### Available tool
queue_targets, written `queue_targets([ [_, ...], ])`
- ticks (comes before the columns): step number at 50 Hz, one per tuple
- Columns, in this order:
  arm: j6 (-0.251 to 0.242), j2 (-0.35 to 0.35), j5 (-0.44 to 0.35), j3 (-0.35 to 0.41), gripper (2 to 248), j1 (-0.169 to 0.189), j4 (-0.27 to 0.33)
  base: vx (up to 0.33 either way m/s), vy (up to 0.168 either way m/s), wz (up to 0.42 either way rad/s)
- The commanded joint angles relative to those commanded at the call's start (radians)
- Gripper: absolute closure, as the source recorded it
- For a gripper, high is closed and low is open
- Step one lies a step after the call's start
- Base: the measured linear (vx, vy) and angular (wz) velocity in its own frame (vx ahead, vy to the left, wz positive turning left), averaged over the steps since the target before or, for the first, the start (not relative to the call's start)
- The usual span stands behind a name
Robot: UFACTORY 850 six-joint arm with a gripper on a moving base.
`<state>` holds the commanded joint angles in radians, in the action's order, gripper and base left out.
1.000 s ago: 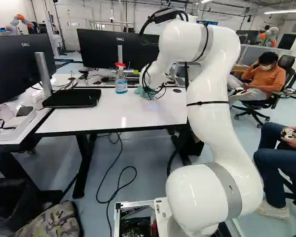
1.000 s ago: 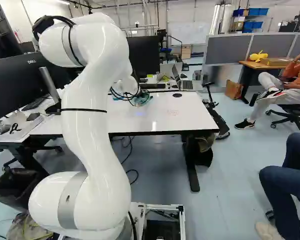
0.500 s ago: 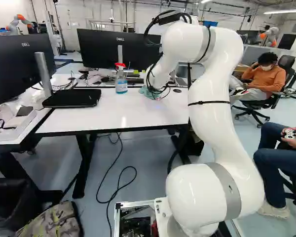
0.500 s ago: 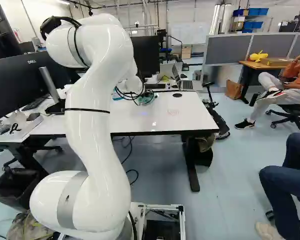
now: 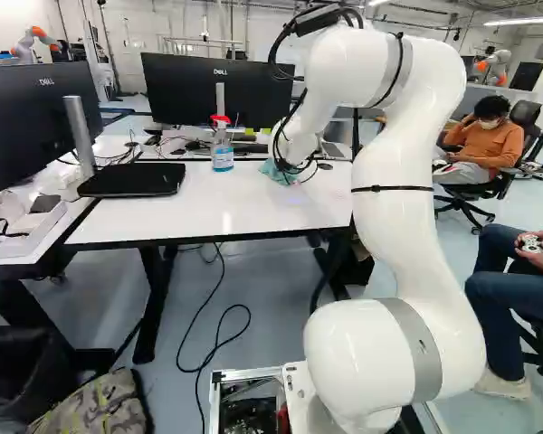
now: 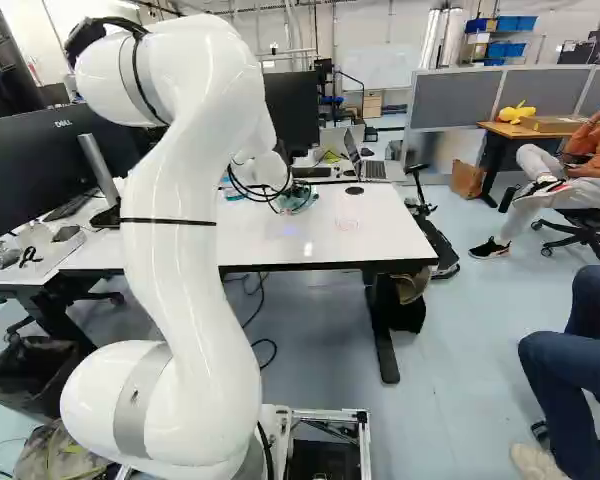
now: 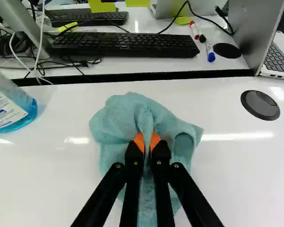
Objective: Clean the table with the green towel
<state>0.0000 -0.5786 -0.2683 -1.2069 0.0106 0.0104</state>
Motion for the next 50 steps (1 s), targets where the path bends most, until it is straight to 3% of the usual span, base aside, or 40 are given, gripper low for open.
queue_targets([
  [14, 0.0, 0.006, 0.0, 0.008, 216, -0.034, 0.0, 0.0, 0.0, 0.0],
  [32, 0.0, -0.049, 0.0, -0.067, 216, -0.068, 0.0, 0.0, 0.0, 0.0],
  [50, 0.0, -0.031, 0.0, -0.063, 216, -0.069, 0.0, 0.0, 0.0, 0.0],
])
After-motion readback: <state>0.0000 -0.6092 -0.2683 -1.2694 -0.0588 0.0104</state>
